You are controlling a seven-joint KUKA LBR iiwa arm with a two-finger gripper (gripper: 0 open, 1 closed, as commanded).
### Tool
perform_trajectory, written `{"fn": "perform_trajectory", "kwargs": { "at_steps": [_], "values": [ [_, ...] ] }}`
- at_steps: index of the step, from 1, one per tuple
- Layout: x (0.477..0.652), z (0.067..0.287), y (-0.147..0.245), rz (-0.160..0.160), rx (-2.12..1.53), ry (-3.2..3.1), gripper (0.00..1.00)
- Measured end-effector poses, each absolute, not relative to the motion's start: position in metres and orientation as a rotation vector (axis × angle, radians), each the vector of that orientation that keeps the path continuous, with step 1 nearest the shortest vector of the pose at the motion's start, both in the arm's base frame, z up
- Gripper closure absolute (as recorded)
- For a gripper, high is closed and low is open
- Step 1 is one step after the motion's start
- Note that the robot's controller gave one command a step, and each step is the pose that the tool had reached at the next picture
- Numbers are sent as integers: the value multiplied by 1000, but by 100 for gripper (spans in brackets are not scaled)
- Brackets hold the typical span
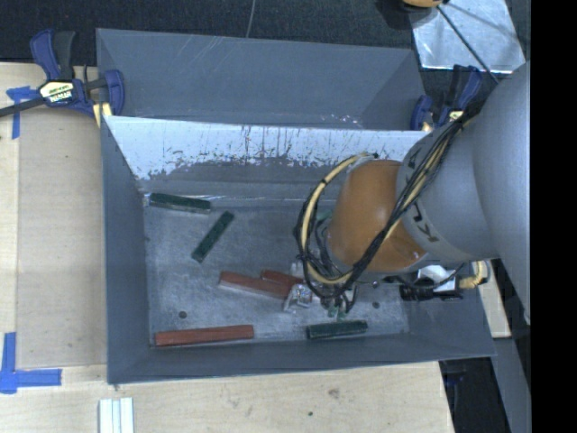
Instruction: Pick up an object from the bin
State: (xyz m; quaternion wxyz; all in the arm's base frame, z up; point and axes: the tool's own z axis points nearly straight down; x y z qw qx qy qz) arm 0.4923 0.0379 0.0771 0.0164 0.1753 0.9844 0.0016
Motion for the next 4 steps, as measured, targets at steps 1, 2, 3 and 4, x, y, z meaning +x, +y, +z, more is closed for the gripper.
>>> {"fn": "perform_trajectory", "kwargs": {
  "at_steps": [1,2,3,4],
  "values": [
    [492,77,38,5,544,3061,100],
    [492,80,38,4,545,3068,100],
    [488,88,38,-1,547,3090,100],
    [488,102,38,-1,547,3093,100]
  ]
}}
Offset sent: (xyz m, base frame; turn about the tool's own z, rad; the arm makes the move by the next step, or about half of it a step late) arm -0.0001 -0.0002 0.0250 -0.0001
